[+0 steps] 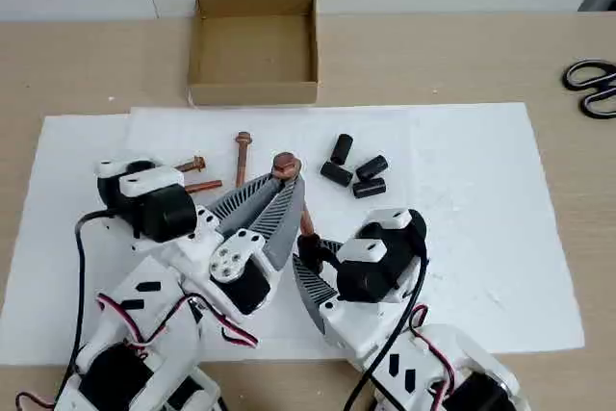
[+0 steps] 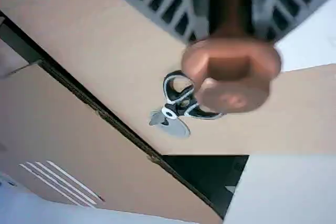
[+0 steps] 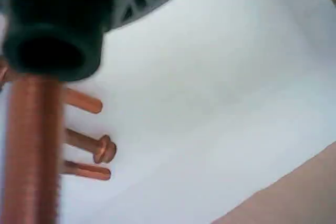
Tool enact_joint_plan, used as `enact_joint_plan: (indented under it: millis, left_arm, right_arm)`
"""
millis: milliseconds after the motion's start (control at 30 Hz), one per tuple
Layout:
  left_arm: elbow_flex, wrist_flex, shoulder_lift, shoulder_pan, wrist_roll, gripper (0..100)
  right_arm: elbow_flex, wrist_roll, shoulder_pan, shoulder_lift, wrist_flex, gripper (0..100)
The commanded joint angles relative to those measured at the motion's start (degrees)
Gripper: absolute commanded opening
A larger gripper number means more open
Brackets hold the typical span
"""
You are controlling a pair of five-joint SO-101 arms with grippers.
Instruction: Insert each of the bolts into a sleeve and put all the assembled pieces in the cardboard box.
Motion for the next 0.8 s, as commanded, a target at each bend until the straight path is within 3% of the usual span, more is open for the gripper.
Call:
enact_joint_plan:
  millis: [0, 600, 767]
  left_arm:
    - [-0.7, 1.6, -0.9, 1.3, 0.4, 1]
    - [-2.7, 10.9, -0.8, 1.9, 0.3, 1]
    - [-2.7, 17.7, -0.9, 9.4, 0.3, 1]
  right_arm:
    - [-0.3, -0.2, -0.1, 0.0, -1.5, 0.3]
    - [-0.6, 1.1, 0.0, -0.3, -1.6, 0.3]
    - [-0.6, 2.9, 0.0, -0.3, -1.7, 0.3]
